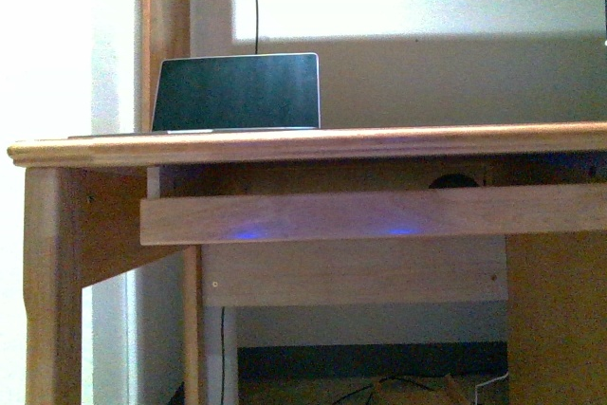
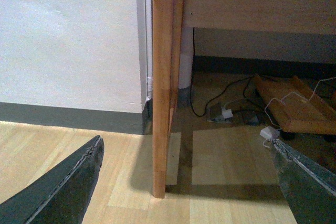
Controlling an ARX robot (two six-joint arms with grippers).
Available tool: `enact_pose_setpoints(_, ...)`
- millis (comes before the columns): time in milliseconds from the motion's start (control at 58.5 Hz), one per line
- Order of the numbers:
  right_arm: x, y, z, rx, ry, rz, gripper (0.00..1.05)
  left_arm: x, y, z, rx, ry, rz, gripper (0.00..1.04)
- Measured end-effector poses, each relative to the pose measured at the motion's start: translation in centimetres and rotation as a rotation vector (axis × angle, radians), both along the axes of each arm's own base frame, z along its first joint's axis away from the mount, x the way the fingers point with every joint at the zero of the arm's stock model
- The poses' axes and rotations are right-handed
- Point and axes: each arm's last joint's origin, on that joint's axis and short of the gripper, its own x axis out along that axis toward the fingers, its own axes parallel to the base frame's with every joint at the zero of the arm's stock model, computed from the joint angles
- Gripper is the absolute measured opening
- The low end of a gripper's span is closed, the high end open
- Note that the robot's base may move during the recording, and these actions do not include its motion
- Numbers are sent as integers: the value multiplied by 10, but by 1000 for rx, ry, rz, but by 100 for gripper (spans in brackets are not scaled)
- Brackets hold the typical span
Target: Place mouse
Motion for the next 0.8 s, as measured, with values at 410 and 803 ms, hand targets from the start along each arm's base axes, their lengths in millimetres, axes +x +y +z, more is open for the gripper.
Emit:
enact_pose_setpoints(410, 0, 0, 0, 0, 0, 0, 97, 0, 0, 0, 0, 0, 0, 97)
enact_pose_setpoints(803, 0, 0, 0, 0, 0, 0, 97, 0, 0, 0, -25, 42, -41, 97)
